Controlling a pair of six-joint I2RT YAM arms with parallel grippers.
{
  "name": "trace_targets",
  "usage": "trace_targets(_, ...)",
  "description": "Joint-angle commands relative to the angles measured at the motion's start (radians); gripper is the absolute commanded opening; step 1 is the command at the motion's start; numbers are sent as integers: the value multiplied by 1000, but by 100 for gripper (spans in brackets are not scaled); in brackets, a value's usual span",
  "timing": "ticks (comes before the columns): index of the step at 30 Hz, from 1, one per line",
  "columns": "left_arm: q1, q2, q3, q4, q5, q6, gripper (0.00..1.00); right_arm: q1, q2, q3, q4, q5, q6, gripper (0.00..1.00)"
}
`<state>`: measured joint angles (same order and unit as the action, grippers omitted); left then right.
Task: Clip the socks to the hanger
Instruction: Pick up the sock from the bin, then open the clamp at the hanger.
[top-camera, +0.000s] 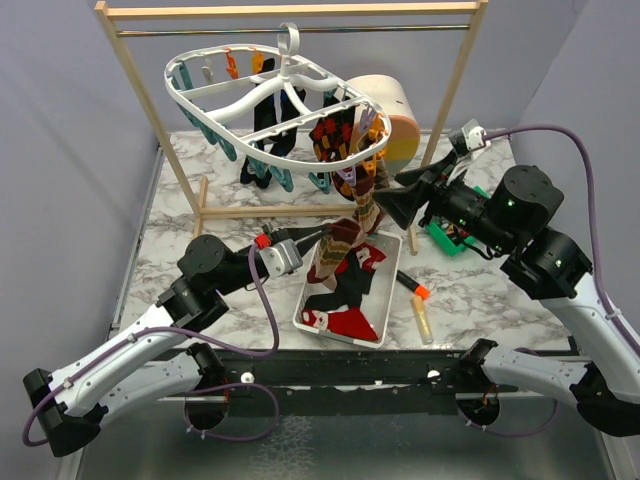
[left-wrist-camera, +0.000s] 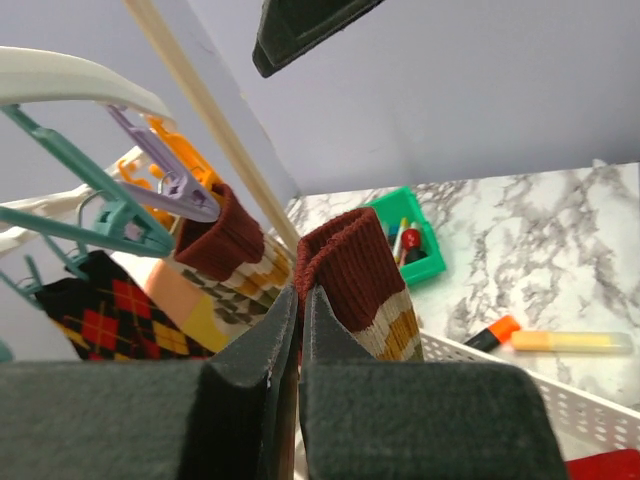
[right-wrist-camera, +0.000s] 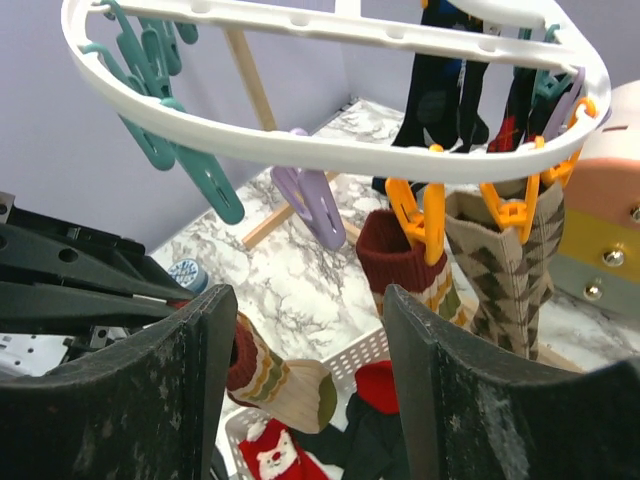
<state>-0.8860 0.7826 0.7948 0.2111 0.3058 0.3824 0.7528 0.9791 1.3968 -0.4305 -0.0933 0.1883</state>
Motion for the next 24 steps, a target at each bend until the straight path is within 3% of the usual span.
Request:
trace_targets(1, -5, -16, 18, -36, -86, 75, 0, 5, 35, 39, 31, 12, -27, 66)
trace_targets(10, -5, -27, -31, -36, -122, 82, 0, 16, 122, 117, -58, 87, -16, 70)
trace_targets(20, -5, -18, -69, -15, -131, 61, 0, 258, 178, 145, -110, 472, -52, 71)
trace_targets(24, -4, -18, -81, -4, -131, 49, 0, 284, 195, 148, -93, 549, -54, 72)
